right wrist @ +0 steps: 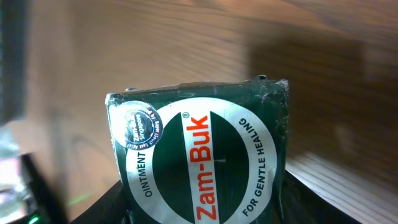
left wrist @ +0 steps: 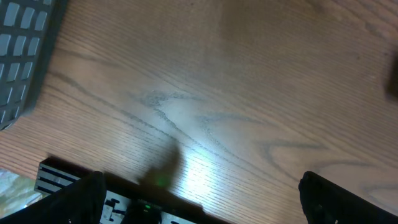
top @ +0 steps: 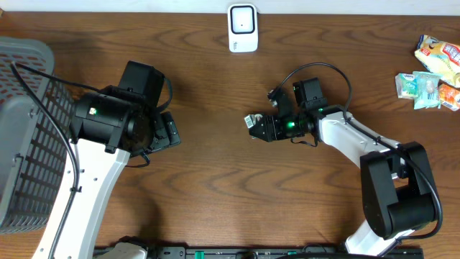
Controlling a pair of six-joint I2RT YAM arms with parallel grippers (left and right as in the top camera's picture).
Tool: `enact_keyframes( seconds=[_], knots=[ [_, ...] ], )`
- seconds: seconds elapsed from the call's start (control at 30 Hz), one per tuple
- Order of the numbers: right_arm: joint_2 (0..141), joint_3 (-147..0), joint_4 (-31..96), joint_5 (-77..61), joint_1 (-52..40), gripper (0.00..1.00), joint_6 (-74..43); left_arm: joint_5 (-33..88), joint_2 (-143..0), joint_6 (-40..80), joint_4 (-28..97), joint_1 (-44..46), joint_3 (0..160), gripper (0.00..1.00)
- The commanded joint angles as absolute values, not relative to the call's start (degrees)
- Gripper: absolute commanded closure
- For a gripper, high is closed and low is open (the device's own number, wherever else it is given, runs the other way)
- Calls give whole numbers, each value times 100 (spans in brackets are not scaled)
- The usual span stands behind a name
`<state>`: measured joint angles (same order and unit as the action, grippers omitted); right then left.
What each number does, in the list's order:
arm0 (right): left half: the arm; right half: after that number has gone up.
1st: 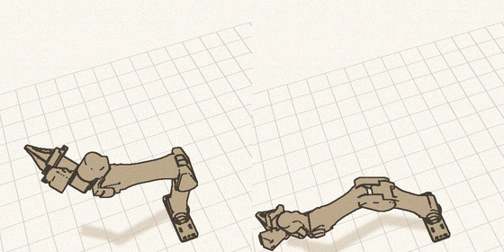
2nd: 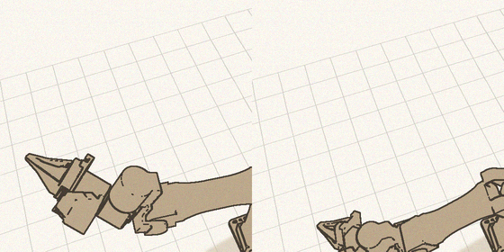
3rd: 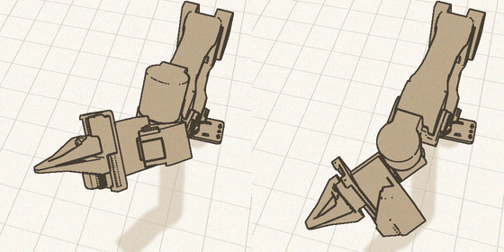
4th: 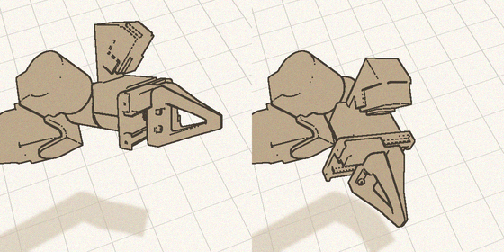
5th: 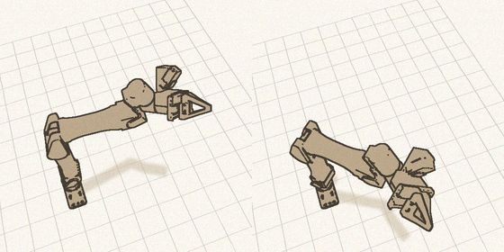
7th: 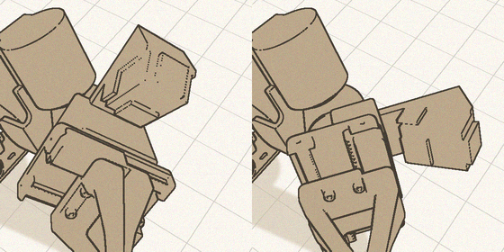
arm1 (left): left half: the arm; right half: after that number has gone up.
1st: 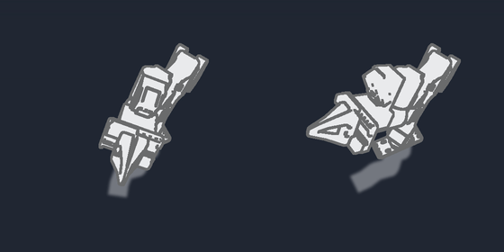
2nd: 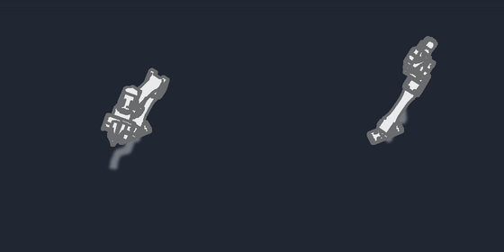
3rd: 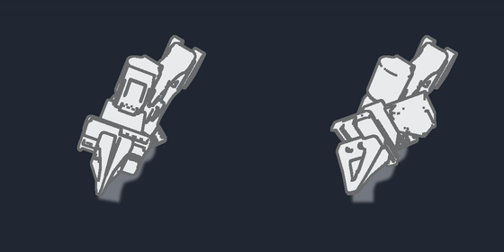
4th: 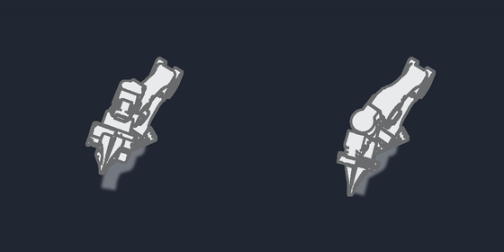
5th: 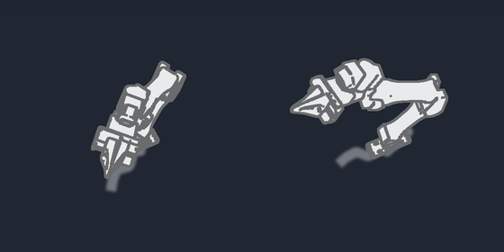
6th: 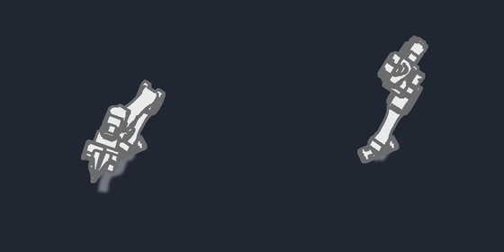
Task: Scan the item barcode
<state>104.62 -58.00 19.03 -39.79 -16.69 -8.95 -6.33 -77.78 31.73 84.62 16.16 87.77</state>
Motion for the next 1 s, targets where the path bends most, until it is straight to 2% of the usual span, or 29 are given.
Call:
enact_keyframes(
  seconds=[0.0, 0.3, 0.67, 0.97],
  knots=[
    [10420, -5802, 1802, -5087, -1691, 53, -506, -648, -7747, 3225, 8477, 1592, 8803, 2],
    [10420, -5802, 1605, -6877, -1691, 52, 532, -648, -7747, 3225, 8477, 1592, 8803, 2],
    [10420, -5802, 1592, -7397, -1675, 52, 829, -648, -7747, 3225, 8477, 1592, 8803, 2],
    [10420, -5802, 1640, -7872, -1234, 52, 843, -648, -7747, 3225, 8479, 1592, 8803, 2]
  ],
)
